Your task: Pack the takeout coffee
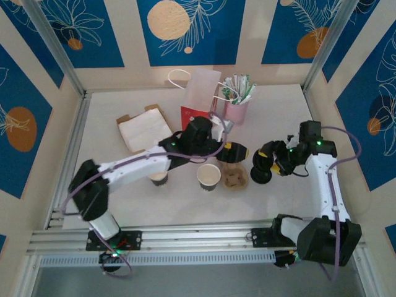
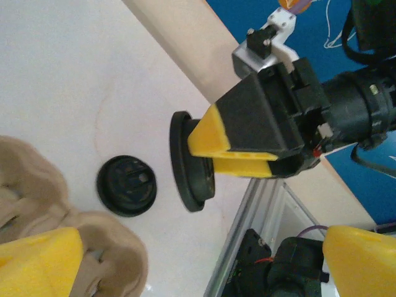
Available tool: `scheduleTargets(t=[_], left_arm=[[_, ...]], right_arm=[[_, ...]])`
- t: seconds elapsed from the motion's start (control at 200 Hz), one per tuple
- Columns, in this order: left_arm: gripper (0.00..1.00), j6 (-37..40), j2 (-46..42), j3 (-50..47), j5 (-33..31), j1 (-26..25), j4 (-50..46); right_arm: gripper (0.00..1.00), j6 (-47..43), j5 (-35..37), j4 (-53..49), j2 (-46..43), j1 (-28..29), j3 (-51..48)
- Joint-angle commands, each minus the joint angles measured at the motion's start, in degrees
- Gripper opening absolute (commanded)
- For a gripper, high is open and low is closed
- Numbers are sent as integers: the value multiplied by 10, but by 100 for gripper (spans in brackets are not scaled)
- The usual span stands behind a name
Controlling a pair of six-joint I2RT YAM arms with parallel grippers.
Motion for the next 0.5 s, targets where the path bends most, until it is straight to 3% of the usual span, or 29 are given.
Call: scheduleTargets(t=[0.0, 0.495], left_arm=[[100, 31, -68, -46, -86, 4, -55], [100, 19, -392, -222, -269, 4, -215]], right_arm=[[68, -14, 33, -50, 2, 56, 56], [65, -38, 170, -124, 116, 337, 245]])
